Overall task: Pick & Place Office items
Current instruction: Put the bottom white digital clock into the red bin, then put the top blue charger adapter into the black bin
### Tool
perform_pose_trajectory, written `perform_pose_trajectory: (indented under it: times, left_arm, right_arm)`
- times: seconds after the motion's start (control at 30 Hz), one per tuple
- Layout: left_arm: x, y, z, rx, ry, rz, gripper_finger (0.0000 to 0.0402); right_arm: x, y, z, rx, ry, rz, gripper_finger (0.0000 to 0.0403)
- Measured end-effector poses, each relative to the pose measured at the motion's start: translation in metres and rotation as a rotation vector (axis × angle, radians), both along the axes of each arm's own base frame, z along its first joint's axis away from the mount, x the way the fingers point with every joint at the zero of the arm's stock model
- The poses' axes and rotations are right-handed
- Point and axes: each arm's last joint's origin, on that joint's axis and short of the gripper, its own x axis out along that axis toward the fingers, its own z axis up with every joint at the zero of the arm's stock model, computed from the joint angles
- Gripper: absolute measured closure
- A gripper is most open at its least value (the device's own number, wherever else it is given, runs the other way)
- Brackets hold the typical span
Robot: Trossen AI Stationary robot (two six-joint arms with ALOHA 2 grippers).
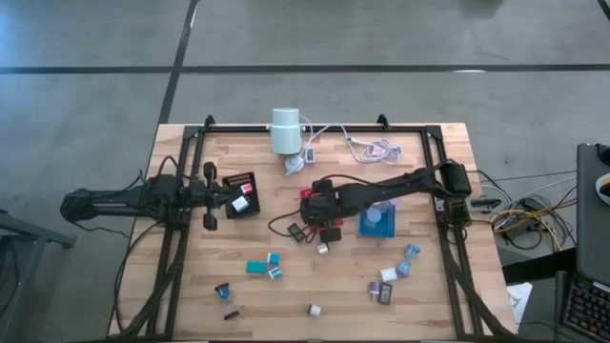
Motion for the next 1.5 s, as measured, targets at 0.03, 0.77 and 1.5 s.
perform_pose_trajectory:
  times: [0.03,0.77,1.5]
  left_arm:
    - [0.000,0.000,0.000,0.000,0.000,0.000,0.0396]
    - [0.000,0.000,0.000,-0.004,0.001,0.000,0.0396]
    - [-0.009,-0.001,0.009,-0.036,-0.090,-0.029,0.0400]
  right_arm:
    - [0.000,0.000,0.000,0.003,0.000,0.000,0.0266]
    - [-0.009,-0.001,0.031,0.059,-0.083,-0.009,0.0228]
    - [-0.205,-0.008,0.141,0.494,-1.253,0.322,0.0391]
